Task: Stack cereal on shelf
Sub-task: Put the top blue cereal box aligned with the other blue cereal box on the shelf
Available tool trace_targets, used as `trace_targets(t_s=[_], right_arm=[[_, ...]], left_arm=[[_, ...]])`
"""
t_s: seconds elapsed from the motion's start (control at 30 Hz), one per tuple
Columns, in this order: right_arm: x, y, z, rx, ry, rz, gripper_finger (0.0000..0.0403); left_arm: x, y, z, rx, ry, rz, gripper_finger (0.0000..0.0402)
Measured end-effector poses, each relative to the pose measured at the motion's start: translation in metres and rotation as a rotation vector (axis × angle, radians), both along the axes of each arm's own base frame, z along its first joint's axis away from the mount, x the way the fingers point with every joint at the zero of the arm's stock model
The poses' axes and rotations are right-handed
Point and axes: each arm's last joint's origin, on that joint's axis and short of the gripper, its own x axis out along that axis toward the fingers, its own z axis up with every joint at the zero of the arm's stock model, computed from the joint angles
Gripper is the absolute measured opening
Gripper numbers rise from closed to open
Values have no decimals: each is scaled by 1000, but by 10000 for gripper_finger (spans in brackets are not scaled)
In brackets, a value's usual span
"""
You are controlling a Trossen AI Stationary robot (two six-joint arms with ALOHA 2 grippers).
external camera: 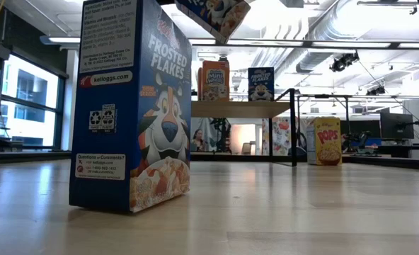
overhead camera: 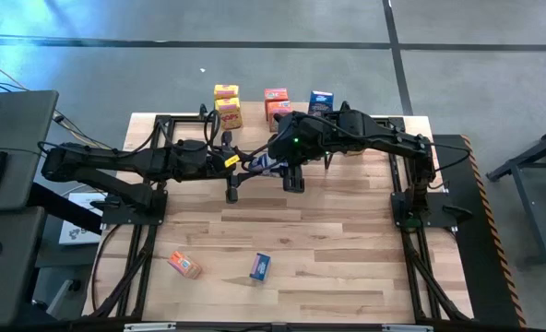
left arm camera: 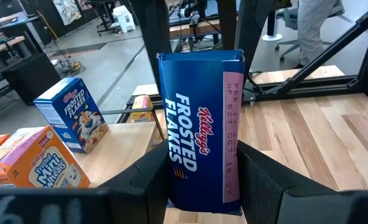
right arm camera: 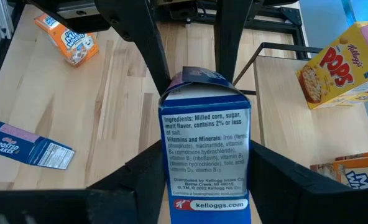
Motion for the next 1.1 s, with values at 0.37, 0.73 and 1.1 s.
trace_targets(t_s=[0.37, 0.73, 1.1], right_arm=[[0, 0, 0, 2, 3, 2, 153], [0, 0, 0, 1, 1, 2, 152], [0, 0, -1, -2, 4, -2, 152]], left_arm=[[0, 0, 1, 0, -9, 1, 147], [1, 0, 2, -54, -40, 12, 158], [1, 0, 4, -14, -42, -2, 232]])
